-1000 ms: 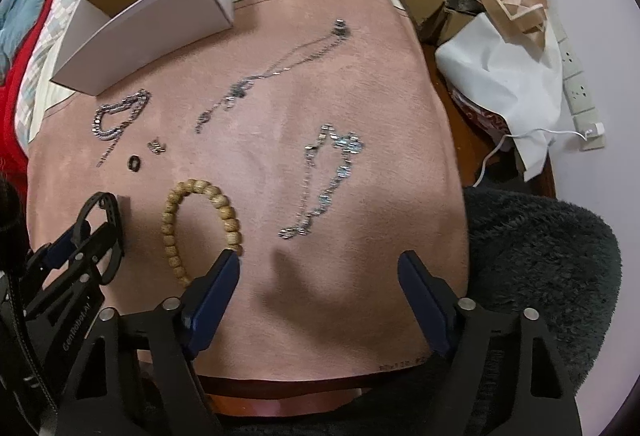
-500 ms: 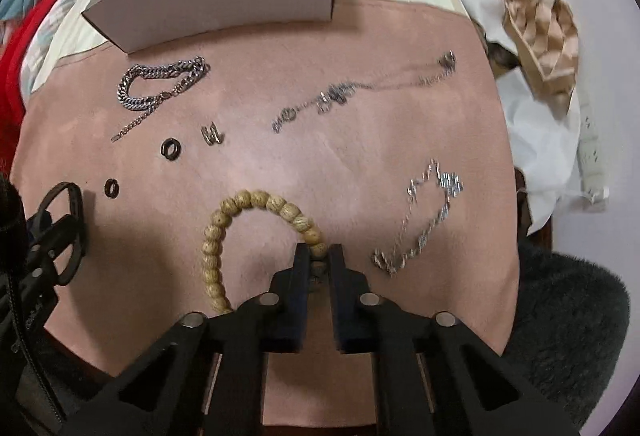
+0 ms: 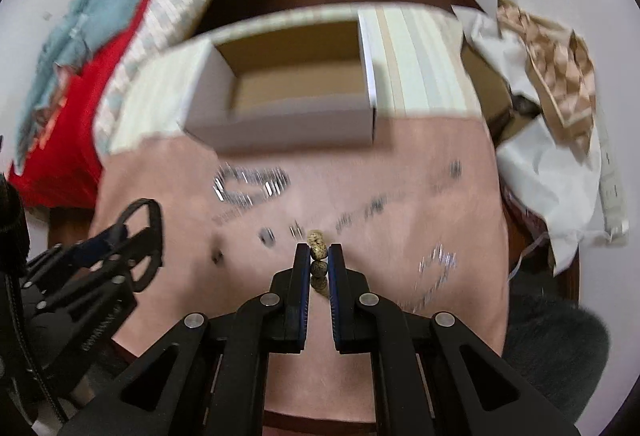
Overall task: Organize jewelry
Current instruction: 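Carry the watch and bead bracelet into the white box and open both tools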
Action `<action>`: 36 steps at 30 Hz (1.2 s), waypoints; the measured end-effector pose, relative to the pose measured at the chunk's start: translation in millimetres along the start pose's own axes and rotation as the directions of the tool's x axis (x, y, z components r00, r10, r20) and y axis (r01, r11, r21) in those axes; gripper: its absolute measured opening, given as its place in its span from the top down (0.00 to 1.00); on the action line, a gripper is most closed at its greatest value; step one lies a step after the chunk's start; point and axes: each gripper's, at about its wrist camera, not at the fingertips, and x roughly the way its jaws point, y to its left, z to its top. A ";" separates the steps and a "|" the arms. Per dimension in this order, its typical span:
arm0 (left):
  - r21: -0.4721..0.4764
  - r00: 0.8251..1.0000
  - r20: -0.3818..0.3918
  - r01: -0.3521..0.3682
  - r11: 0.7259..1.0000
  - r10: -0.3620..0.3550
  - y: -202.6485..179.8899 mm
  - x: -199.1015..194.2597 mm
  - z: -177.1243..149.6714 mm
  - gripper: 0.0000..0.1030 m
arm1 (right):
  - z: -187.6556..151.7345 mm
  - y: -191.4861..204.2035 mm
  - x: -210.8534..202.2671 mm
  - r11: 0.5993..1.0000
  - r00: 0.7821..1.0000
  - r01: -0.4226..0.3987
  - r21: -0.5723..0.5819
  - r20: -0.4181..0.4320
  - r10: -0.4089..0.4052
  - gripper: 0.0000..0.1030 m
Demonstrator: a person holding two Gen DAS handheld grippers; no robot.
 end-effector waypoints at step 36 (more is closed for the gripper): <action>-0.113 0.991 -0.034 0.129 0.985 -0.133 17.2 62.0 160.7 0.27 | 159.9 -21.9 85.0 0.999 0.997 -0.041 -0.020 -0.064 0.040 0.48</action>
